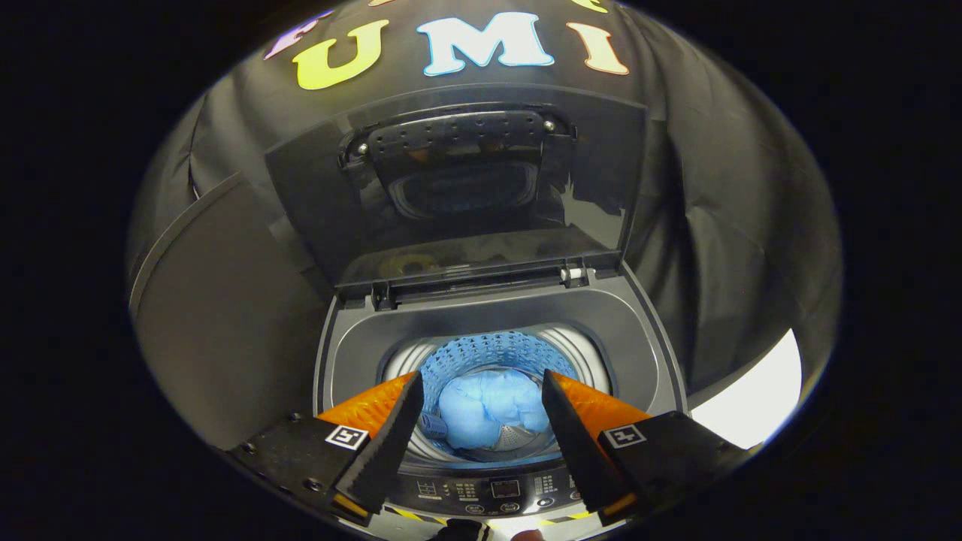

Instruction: Put the clothes into the washing machine and then close the washing machine lid.

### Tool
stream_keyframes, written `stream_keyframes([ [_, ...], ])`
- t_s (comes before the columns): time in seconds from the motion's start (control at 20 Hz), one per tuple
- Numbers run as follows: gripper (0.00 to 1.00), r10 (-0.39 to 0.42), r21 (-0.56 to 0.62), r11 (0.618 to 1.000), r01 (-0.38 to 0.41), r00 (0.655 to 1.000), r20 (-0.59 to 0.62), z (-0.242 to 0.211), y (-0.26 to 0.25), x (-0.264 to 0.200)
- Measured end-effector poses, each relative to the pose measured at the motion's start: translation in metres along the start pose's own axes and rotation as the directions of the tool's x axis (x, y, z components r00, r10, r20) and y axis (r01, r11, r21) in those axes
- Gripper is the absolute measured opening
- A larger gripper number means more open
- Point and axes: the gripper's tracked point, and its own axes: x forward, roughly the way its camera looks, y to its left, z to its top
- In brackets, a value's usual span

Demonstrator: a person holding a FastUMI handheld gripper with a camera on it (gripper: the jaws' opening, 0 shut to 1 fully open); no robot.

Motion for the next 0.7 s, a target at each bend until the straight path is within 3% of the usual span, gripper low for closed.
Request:
stream_keyframes([
  [0.3, 0.97, 0.034, -0.051, 0.998, -0.027, 0.99, 0.14, 0.038, 0.008, -0.033],
  [0.7, 0.97, 0.066, -0.147, 0.989, -0.014, 0.933, 0.353, 0.105, 0.019, -0.076],
])
